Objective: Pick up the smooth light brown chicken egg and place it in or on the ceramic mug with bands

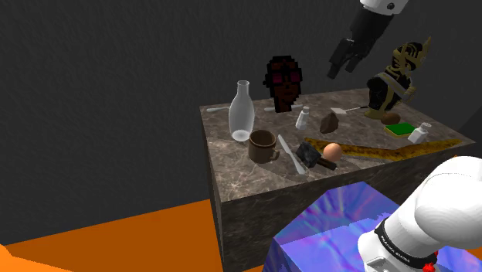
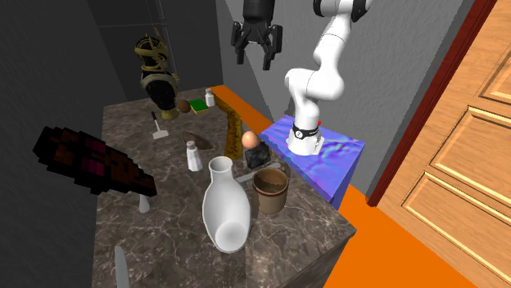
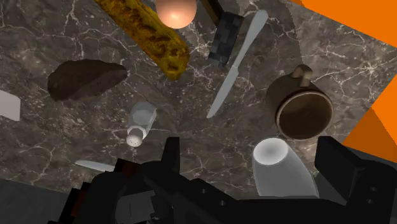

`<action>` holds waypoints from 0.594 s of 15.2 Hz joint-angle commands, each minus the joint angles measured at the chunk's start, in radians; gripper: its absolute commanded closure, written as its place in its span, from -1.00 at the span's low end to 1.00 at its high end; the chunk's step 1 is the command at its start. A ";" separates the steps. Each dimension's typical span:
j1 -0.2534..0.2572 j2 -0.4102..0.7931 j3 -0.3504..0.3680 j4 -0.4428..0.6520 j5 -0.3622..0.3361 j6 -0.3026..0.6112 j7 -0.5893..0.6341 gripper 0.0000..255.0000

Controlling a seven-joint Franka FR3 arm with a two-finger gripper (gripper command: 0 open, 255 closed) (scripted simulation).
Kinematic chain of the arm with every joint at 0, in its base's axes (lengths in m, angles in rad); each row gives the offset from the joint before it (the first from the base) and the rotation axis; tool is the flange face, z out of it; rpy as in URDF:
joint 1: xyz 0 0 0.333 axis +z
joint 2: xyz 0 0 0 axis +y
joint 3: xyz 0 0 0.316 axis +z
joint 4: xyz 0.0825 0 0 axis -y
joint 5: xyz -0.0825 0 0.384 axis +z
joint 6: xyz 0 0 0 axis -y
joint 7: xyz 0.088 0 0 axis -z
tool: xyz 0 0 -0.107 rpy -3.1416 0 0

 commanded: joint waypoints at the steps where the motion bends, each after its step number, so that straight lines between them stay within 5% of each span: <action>1: 0.000 0.000 0.000 0.000 0.000 0.000 0.000 -1.00; 9: -0.047 -0.084 -0.125 -0.276 0.019 0.161 -0.048 -1.00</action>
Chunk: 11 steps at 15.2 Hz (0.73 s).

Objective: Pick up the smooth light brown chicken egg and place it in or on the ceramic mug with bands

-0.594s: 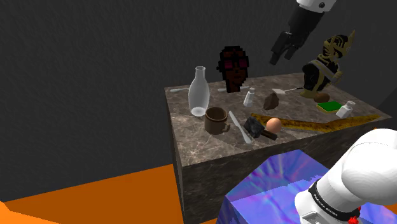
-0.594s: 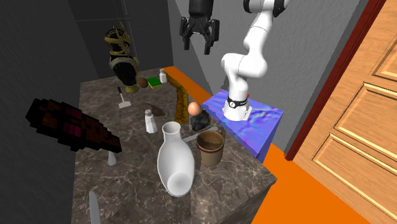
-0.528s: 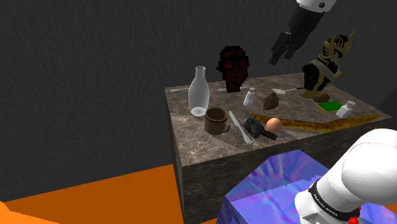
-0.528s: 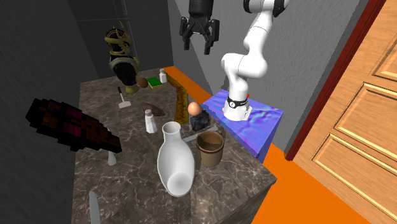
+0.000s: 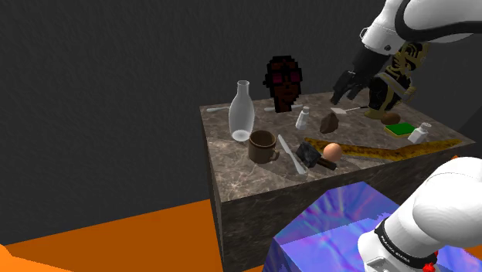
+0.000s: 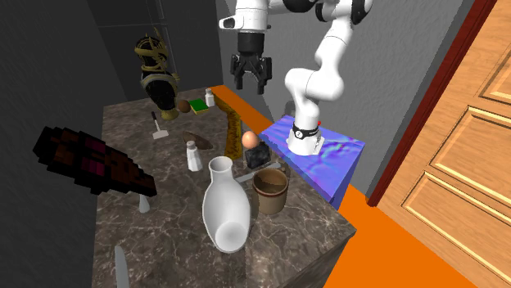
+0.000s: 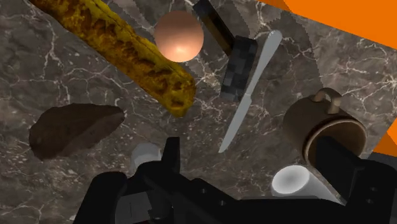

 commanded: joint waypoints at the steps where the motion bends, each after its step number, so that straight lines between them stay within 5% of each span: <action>1: -0.014 -0.008 -0.035 -0.054 0.002 0.038 -0.017 -1.00; 11: -0.095 -0.003 -0.219 -0.337 0.002 0.264 -0.116 -1.00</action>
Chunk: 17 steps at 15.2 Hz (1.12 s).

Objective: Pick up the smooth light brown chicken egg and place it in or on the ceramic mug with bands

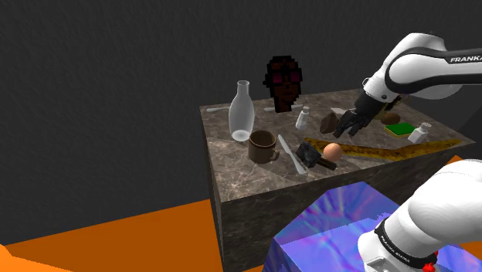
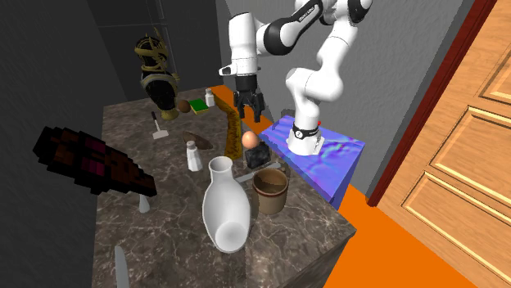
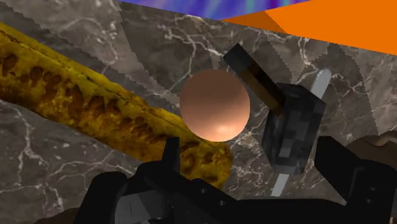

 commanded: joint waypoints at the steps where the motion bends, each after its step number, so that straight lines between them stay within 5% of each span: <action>1: -0.012 0.016 -0.037 -0.049 0.003 0.051 -0.020 -1.00; 10: 0.015 0.124 -0.100 -0.145 0.021 0.243 -0.062 -1.00; 17: 0.019 0.133 -0.102 -0.149 0.023 0.255 -0.063 -1.00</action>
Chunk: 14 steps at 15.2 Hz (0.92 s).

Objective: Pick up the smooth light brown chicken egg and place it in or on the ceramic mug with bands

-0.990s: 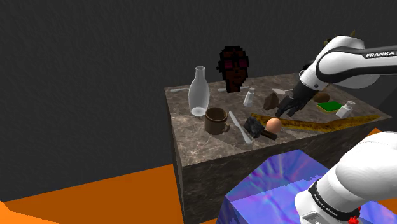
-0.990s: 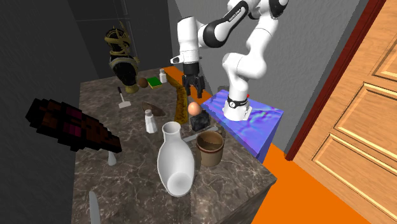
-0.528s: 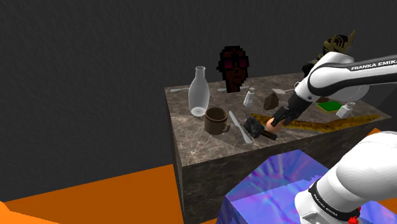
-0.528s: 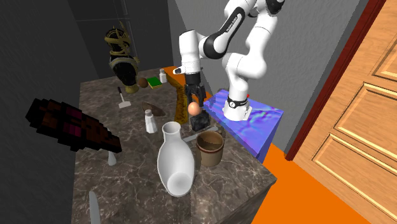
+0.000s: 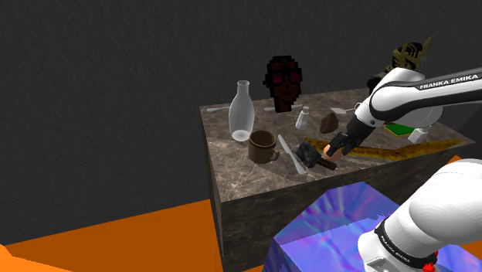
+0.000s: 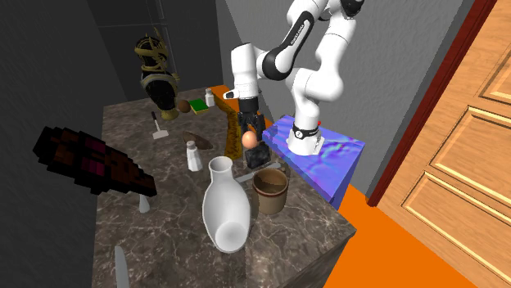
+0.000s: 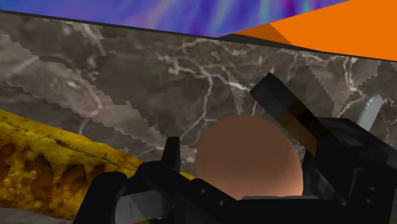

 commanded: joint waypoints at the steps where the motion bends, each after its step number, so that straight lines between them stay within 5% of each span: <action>1: 0.000 0.000 0.000 0.000 0.000 0.000 0.000 -1.00; 2: 0.000 0.000 0.000 0.000 0.000 0.000 0.000 1.00; 14: -0.010 -0.040 0.019 0.021 -0.003 -0.059 0.019 1.00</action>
